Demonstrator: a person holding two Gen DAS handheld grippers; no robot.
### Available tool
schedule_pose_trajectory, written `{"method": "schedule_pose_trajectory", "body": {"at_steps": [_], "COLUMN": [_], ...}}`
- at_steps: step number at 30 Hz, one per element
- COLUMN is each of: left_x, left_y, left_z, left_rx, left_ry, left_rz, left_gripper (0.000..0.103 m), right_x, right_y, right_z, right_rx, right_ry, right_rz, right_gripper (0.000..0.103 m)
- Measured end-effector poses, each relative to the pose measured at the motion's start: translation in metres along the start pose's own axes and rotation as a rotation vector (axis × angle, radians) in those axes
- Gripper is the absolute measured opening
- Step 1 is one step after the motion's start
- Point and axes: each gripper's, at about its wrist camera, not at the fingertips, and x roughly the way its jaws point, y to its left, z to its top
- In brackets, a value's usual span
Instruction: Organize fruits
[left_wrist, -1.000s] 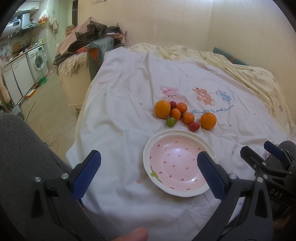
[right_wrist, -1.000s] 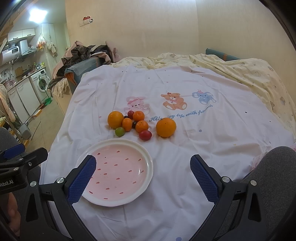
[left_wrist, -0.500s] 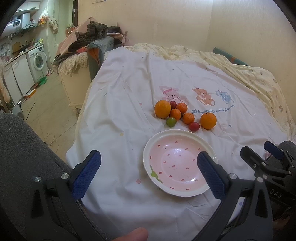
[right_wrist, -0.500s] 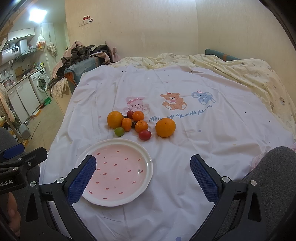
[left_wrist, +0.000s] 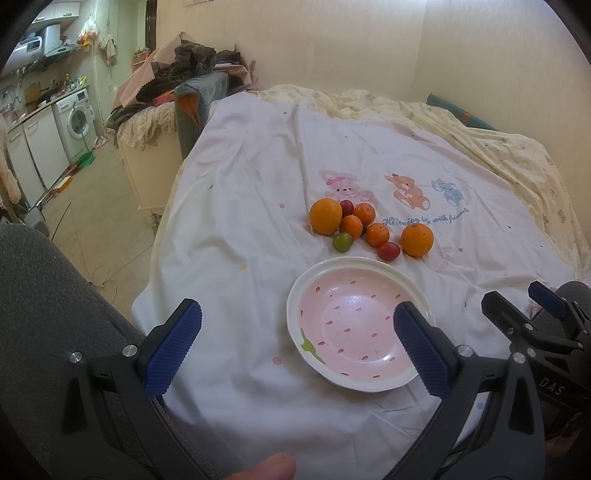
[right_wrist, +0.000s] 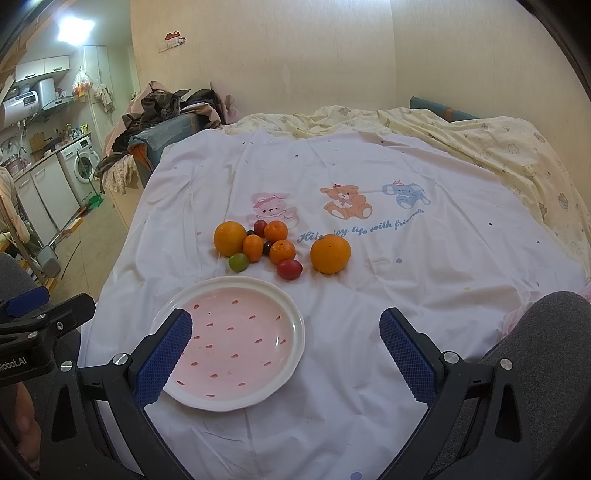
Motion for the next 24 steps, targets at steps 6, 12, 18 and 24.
{"method": "schedule_pose_trajectory", "body": {"at_steps": [6, 12, 18, 24], "left_x": [0.0, 0.001, 0.003, 0.015], "left_y": [0.0, 0.0, 0.003, 0.001], "left_z": [0.0, -0.001, 0.001, 0.009], "left_rx": [-0.001, -0.002, -0.017, -0.02], "left_ry": [0.0, 0.003, 0.019, 0.071], "left_rz": [0.001, 0.002, 0.0, 0.006], "left_gripper": [0.103, 0.103, 0.103, 0.103], "right_x": [0.0, 0.0, 0.0, 0.006], "right_y": [-0.002, -0.002, -0.008, -0.021], "right_z": [0.001, 0.0, 0.002, 0.003], "right_rx": [0.0, 0.0, 0.033, 0.094], "right_ry": [0.001, 0.001, 0.014, 0.047], "right_rz": [-0.001, -0.001, 0.004, 0.022], "right_gripper": [0.103, 0.103, 0.103, 0.103]}}
